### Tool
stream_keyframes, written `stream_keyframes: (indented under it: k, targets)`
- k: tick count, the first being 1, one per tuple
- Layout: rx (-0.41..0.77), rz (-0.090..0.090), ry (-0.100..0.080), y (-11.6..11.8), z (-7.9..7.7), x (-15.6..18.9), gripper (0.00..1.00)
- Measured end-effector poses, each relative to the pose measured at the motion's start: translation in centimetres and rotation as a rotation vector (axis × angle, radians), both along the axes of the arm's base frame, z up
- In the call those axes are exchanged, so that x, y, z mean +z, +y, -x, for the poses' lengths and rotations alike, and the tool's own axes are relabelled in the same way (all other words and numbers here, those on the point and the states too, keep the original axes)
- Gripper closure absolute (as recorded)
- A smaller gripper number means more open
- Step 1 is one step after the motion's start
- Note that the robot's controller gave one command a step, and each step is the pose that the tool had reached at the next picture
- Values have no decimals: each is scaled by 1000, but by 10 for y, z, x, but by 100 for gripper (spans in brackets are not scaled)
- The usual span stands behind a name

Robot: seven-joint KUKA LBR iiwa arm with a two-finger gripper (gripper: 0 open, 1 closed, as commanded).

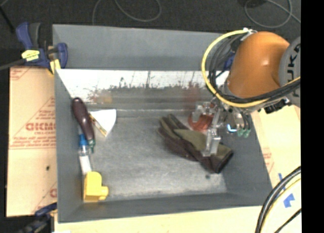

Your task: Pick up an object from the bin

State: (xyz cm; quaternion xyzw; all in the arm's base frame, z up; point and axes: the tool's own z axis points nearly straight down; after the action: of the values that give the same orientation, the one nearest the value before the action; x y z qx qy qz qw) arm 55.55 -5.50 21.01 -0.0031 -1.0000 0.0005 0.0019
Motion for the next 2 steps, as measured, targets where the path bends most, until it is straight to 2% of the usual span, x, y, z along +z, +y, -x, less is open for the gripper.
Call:
stream_keyframes:
  k: [1, 2]
  targets:
    - [2, 1, -8, 0, -1, 5, 0]
    - [-55, 0, -12, 6, -5, -13, 0]
